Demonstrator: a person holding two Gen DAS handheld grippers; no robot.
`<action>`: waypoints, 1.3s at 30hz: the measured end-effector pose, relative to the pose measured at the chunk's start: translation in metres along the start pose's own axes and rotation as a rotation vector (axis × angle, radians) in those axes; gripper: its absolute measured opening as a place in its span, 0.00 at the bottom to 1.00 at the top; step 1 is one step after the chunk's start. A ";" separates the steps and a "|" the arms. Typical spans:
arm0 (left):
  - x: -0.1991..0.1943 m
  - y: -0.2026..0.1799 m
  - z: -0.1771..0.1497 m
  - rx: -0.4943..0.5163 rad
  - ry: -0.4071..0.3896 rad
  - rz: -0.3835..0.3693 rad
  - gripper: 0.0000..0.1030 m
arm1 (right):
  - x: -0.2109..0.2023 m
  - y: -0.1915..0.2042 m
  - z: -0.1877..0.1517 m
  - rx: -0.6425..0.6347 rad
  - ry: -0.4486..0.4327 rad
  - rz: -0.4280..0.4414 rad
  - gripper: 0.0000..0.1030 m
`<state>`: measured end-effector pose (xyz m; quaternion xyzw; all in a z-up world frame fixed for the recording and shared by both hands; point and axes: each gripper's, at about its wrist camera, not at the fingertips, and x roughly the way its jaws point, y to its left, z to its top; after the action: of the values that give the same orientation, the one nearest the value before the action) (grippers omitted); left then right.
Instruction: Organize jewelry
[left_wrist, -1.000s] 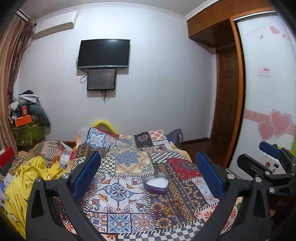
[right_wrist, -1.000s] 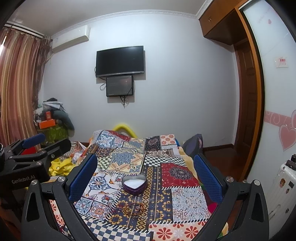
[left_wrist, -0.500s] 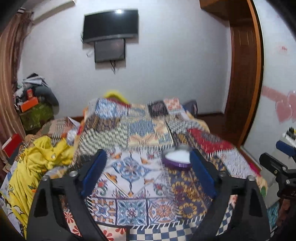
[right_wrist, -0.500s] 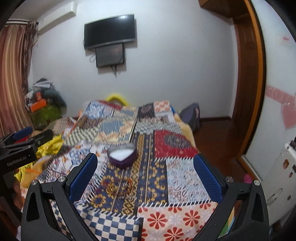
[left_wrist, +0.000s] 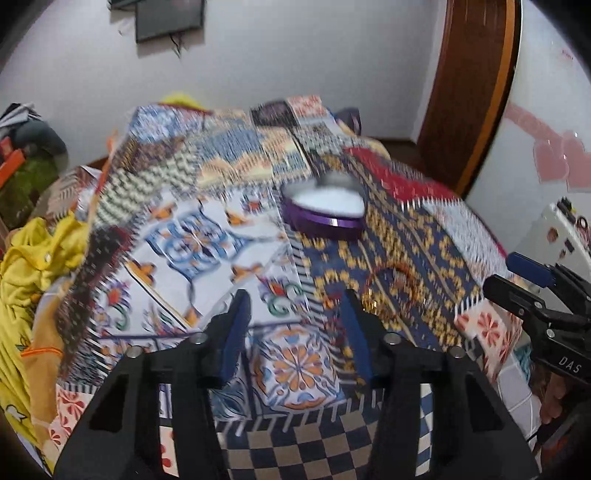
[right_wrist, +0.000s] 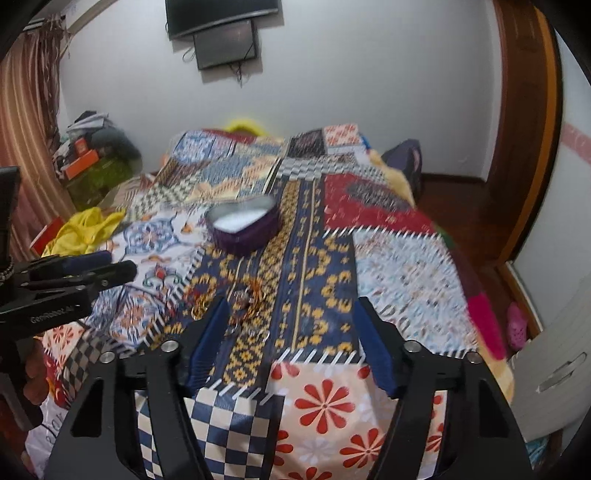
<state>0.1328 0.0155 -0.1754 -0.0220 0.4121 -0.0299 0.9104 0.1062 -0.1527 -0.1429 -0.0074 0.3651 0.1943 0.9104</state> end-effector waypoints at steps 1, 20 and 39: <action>0.005 0.000 -0.002 0.000 0.017 -0.009 0.43 | 0.006 0.001 0.000 -0.003 0.017 0.016 0.54; 0.040 -0.008 -0.015 0.032 0.108 -0.103 0.28 | 0.055 0.008 -0.013 -0.065 0.148 0.122 0.26; 0.038 0.007 -0.016 -0.054 0.104 -0.143 0.00 | 0.060 0.013 -0.008 -0.119 0.147 0.098 0.20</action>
<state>0.1459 0.0198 -0.2145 -0.0745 0.4567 -0.0846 0.8824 0.1354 -0.1210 -0.1868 -0.0578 0.4185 0.2587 0.8687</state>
